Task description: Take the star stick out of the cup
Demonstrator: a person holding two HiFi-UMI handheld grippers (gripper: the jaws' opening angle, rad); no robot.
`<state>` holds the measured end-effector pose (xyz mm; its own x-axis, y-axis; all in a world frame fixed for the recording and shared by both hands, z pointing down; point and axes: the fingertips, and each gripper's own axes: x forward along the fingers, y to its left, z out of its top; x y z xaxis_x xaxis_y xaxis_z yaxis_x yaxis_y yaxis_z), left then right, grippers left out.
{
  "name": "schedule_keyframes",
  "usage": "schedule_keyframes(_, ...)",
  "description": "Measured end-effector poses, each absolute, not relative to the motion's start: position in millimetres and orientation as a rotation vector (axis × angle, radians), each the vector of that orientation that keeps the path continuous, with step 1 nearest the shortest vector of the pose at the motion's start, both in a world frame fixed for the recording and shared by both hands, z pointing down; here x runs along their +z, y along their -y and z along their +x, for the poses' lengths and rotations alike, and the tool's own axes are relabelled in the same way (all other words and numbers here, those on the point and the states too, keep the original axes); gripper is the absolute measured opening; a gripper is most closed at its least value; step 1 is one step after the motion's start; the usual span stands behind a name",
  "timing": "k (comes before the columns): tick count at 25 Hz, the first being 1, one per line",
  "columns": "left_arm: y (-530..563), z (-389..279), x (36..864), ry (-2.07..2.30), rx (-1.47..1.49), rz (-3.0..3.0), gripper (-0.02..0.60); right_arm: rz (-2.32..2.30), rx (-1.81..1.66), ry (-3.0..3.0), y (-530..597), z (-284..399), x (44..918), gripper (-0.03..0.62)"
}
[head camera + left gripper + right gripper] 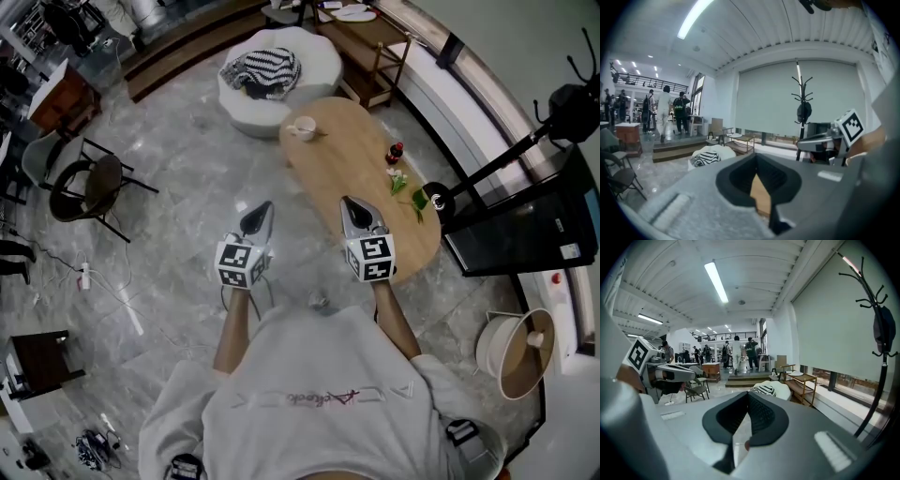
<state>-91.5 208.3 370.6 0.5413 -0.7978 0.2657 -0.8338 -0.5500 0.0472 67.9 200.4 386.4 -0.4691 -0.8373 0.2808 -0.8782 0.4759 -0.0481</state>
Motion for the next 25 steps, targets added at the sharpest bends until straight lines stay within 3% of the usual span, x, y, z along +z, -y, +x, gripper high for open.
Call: schedule_keyframes(25,-172.7,-96.7,403.5,1.418,0.363,2.528,0.002,1.387,0.353,2.498,-155.0,62.9,425.2,0.002)
